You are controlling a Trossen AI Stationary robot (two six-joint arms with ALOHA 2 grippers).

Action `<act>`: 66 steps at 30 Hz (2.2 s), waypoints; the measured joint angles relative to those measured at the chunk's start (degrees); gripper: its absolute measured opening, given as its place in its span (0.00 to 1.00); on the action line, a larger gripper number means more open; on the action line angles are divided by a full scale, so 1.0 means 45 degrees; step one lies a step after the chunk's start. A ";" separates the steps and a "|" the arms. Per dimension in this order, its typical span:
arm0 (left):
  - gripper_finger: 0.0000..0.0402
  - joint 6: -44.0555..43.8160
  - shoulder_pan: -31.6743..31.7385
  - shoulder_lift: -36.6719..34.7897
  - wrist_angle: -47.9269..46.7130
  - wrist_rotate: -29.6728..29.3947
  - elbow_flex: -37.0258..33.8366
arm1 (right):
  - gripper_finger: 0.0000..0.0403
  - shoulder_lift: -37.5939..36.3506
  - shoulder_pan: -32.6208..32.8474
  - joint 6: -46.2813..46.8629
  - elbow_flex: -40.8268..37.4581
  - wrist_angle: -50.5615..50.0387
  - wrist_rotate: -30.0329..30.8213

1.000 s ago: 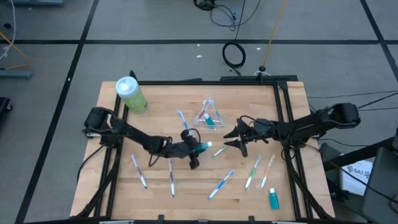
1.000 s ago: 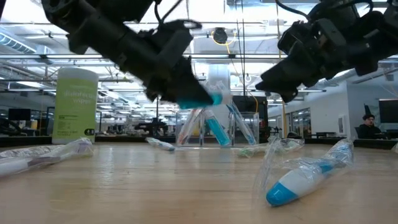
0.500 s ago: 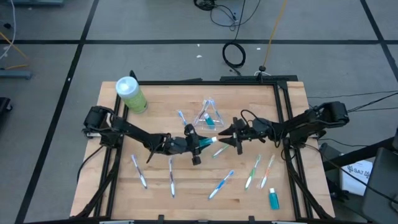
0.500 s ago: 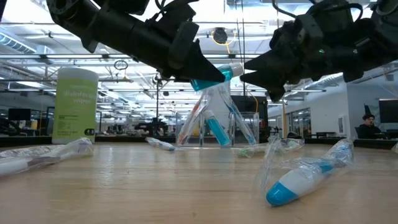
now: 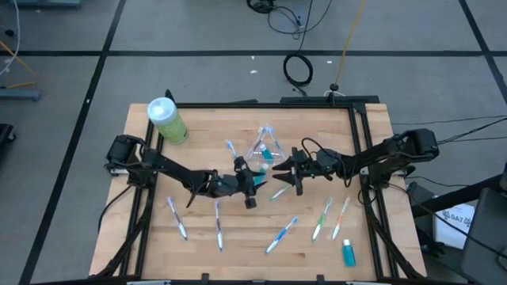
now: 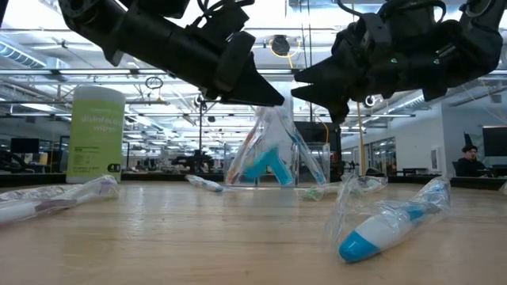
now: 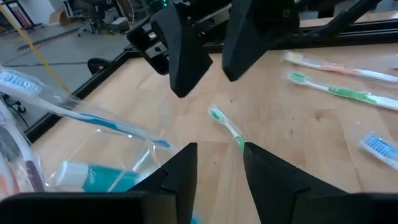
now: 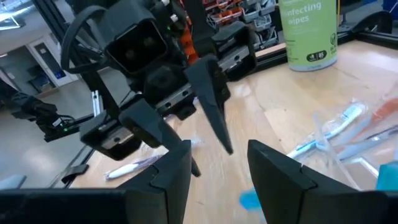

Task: Pick & Place toothbrushing station
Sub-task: Put the left small mouthwash bottle into the middle section of the transparent organizer

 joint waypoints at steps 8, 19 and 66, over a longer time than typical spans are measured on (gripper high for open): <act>0.19 -0.1245 0.0222 0.0000 -0.0941 0.0453 0.0000 | 0.41 -0.0063 -0.0029 -0.0527 -0.0010 -0.0755 -0.0335; 0.45 -0.2080 0.0880 0.0639 -0.1861 0.2561 0.0000 | 0.61 -0.0063 -0.0029 -0.1024 -0.0010 -0.1352 -0.0287; 0.42 -0.2795 0.1540 0.2465 -0.0728 0.4376 -0.0005 | 0.60 -0.1513 -0.0137 -0.2177 0.0000 -0.5953 -0.0287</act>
